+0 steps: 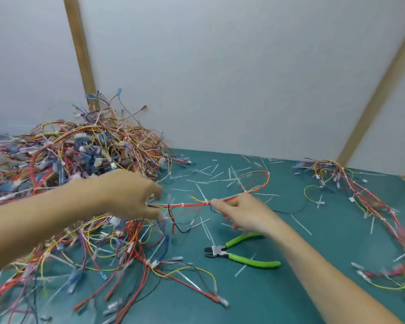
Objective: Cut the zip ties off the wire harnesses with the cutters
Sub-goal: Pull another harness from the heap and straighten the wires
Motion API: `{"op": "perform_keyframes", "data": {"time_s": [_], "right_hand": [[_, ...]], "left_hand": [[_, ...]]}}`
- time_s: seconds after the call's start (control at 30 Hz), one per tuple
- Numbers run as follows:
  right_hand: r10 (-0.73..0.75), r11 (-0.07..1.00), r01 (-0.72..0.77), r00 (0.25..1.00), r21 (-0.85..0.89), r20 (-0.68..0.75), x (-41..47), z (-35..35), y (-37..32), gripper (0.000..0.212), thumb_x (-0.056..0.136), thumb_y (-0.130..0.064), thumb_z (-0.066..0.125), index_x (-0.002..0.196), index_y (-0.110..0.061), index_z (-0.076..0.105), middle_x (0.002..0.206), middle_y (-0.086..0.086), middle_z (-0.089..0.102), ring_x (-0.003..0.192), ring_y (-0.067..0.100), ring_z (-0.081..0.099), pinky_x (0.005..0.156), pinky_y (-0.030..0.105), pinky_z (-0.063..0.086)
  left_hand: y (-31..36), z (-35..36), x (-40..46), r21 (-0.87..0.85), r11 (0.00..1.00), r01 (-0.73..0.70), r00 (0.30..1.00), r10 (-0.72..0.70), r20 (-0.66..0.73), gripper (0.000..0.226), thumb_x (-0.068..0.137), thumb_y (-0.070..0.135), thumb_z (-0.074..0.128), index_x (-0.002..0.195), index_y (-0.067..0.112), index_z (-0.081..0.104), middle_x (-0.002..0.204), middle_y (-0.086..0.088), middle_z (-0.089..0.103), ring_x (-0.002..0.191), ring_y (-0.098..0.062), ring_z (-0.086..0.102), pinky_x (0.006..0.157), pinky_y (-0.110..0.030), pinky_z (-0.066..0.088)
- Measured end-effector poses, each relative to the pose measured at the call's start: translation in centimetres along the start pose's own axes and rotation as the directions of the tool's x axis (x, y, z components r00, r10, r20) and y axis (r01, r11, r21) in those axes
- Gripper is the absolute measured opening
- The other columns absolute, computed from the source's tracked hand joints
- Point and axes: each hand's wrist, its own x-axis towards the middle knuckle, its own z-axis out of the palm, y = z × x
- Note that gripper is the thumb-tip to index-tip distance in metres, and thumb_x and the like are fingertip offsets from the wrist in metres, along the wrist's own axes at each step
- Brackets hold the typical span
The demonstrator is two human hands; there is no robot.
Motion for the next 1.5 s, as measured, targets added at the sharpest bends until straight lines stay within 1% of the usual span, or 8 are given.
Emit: {"op": "perform_keyframes", "data": {"time_s": [0.13,0.3,0.43,0.63,0.73,1.03,1.23,1.5], "right_hand": [[-0.329,0.817,0.043,0.853,-0.575,-0.405,-3.4,0.4,-2.8,0.07,0.089,-0.081,0.044,0.066,-0.018,0.062,0.058,-0.002,0.049,0.068,0.032,0.056,0.055,0.032,0.037],[-0.517,0.845,0.483,0.848,-0.231,-0.119,-3.0,2.2,-9.6,0.066,0.088,-0.066,0.063,0.141,-0.028,0.048,0.127,0.0,0.069,0.117,0.027,0.063,0.089,0.042,0.053],[-0.528,0.842,0.54,0.825,0.005,-0.201,-0.5,0.9,-10.6,0.016,0.096,-0.044,0.066,0.096,-0.029,0.071,0.075,-0.003,0.065,0.074,0.017,0.058,0.068,0.034,0.044],[-0.524,0.701,0.629,0.774,0.336,-0.356,-0.1,-0.2,-9.9,0.034,0.104,-0.021,0.059,0.075,-0.015,0.074,0.057,-0.01,0.054,0.055,0.006,0.044,0.058,0.028,0.035],[-0.654,0.755,0.65,0.756,0.092,0.03,-1.6,2.5,-10.7,0.031,0.107,-0.019,0.052,0.085,-0.01,0.073,0.07,-0.006,0.059,0.064,0.008,0.051,0.064,0.029,0.042],[-0.185,0.624,0.63,0.694,0.462,-0.696,-1.2,3.2,-9.5,0.038,0.111,-0.023,0.04,0.075,-0.026,0.05,0.06,-0.018,0.048,0.057,0.001,0.042,0.062,0.031,0.041],[0.307,0.174,0.59,0.728,0.788,-0.613,-0.3,-4.7,-7.1,0.039,0.11,-0.021,0.043,0.071,-0.023,0.046,0.045,-0.013,0.043,0.038,0.004,0.032,0.036,0.02,0.027],[0.234,0.071,0.811,0.553,0.581,-0.8,-2.0,-18.8,-3.9,0.029,0.113,-0.023,0.035,0.085,-0.021,0.045,0.057,-0.011,0.049,0.044,0.004,0.033,0.045,0.018,0.026]], "left_hand": [[-0.9,1.8,-0.1,-0.096,0.994,-0.055,0.998,0.051,-0.047,0.035,0.087,0.066,0.061,0.106,0.036,0.065,0.099,0.012,0.07,0.09,-0.014,0.065,0.07,-0.024,0.044],[-0.8,-0.8,0.5,-0.539,0.8,-0.263,0.935,0.075,-0.346,0.01,0.087,0.034,0.077,0.086,0.025,0.073,0.074,-0.003,0.069,0.069,-0.024,0.061,0.065,-0.039,0.047],[-1.6,-2.1,-1.2,-0.661,0.649,-0.376,0.842,-0.057,-0.536,0.051,0.087,0.046,0.069,0.132,0.028,0.055,0.092,0.008,0.071,0.085,0.001,0.065,0.077,-0.016,0.048],[-6.9,1.3,-4.8,-0.748,0.653,-0.121,0.935,-0.178,-0.307,0.053,0.093,0.069,0.04,0.139,0.044,0.048,0.121,0.021,0.068,0.113,0.007,0.061,0.106,-0.035,0.046],[-7.9,2.6,-5.4,-0.822,0.568,-0.038,0.953,-0.226,-0.2,0.051,0.093,0.069,0.034,0.119,0.039,0.065,0.109,0.02,0.073,0.102,0.003,0.067,0.102,-0.038,0.049],[-8.3,3.8,-5.9,-0.809,0.588,-0.016,0.979,-0.153,-0.131,0.036,0.103,0.051,0.041,0.096,0.042,0.075,0.099,0.001,0.077,0.094,-0.016,0.072,0.091,-0.046,0.056],[-7.9,3.7,-5.3,-0.779,0.621,0.087,0.968,-0.236,-0.08,0.026,0.106,0.021,0.044,0.11,0.029,0.069,0.092,0.007,0.077,0.084,-0.007,0.074,0.072,-0.03,0.059],[-1.5,1.2,-3.1,-0.344,0.932,-0.119,0.816,-0.105,-0.568,0.02,0.097,0.032,0.054,0.112,0.037,0.068,0.106,0.018,0.067,0.095,-0.002,0.063,0.085,-0.033,0.054]]}}
